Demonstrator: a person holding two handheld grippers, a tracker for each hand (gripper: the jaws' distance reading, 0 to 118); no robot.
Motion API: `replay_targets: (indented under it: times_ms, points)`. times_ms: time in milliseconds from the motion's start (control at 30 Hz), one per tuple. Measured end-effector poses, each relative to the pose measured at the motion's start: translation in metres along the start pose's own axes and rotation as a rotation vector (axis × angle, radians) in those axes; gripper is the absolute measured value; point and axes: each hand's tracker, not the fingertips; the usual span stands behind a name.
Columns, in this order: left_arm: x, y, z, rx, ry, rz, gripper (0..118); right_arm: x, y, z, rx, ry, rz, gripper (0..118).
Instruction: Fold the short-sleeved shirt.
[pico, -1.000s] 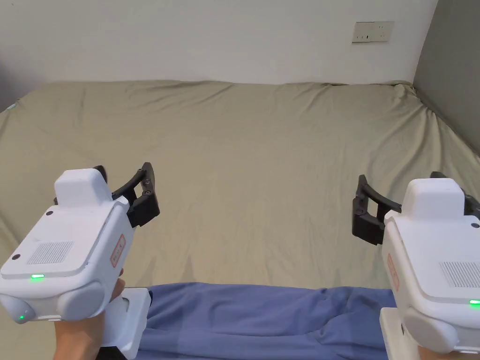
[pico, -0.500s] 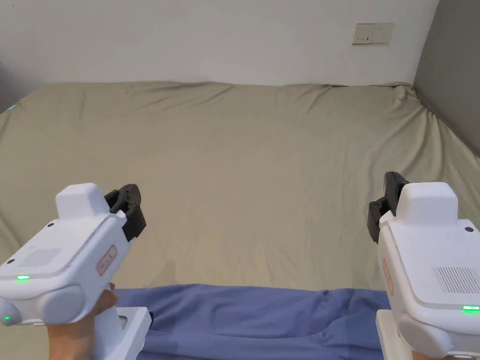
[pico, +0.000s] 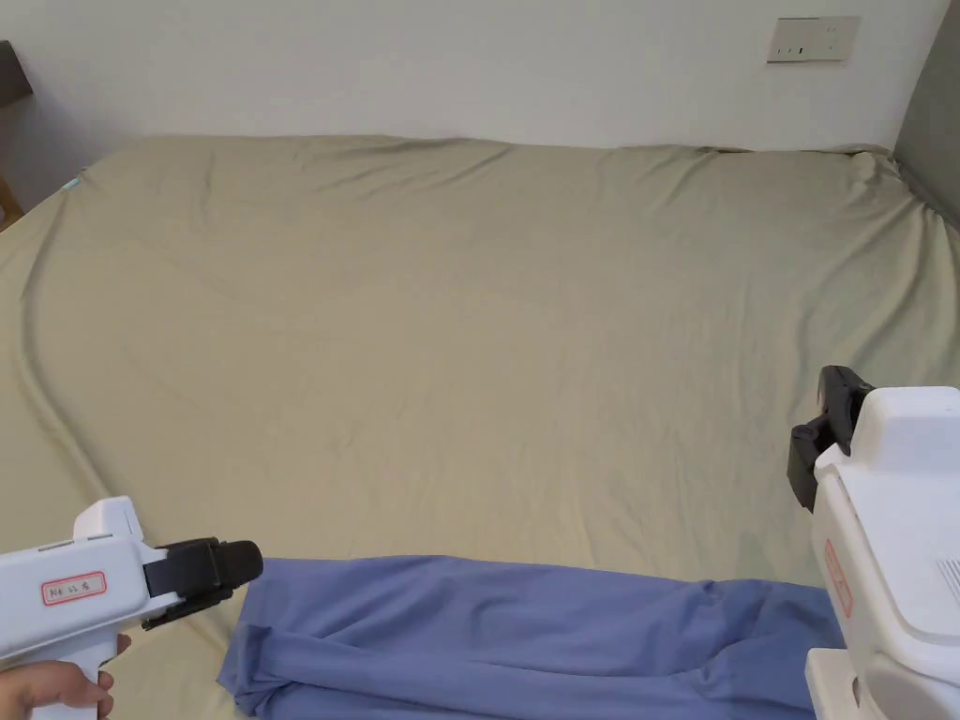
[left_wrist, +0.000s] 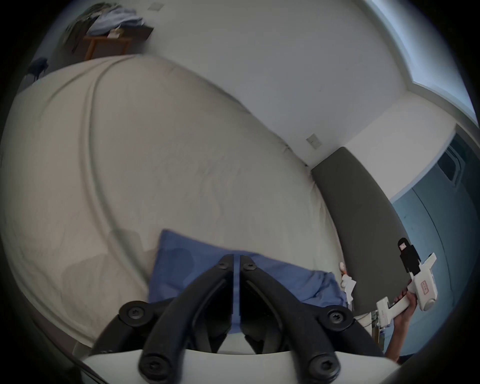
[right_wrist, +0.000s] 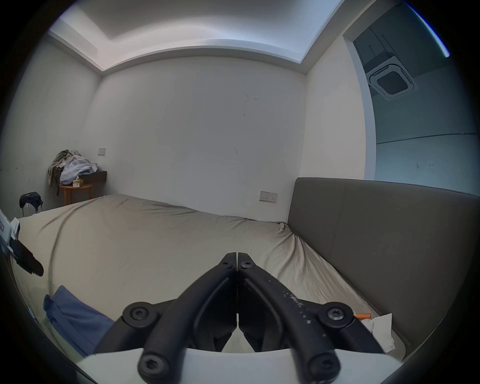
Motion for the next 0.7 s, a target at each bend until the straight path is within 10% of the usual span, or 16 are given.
replay_targets:
  times_ms: [133, 200, 400, 533, 700]
  points:
    - [-0.035, -0.004, -0.019, -0.108, -0.004, 0.112, 88, -0.009, -0.007, -0.007, -0.036, 0.007, 0.014, 1]
    - [-0.045, -0.006, -0.027, -0.106, -0.002, 0.106, 101, -0.012, -0.011, -0.012, -0.054, 0.011, 0.024, 2]
    - [-0.06, -0.005, -0.059, -0.159, -0.047, 0.153, 92, -0.018, -0.017, -0.02, -0.09, 0.014, 0.037, 2]
    - [-0.058, -0.014, -0.075, -0.179, -0.008, 0.116, 43, -0.017, -0.018, -0.023, -0.105, 0.01, 0.037, 2]
    - [-0.045, -0.022, -0.089, -0.183, 0.003, 0.099, 14, -0.013, -0.019, -0.023, -0.114, 0.005, 0.039, 2]
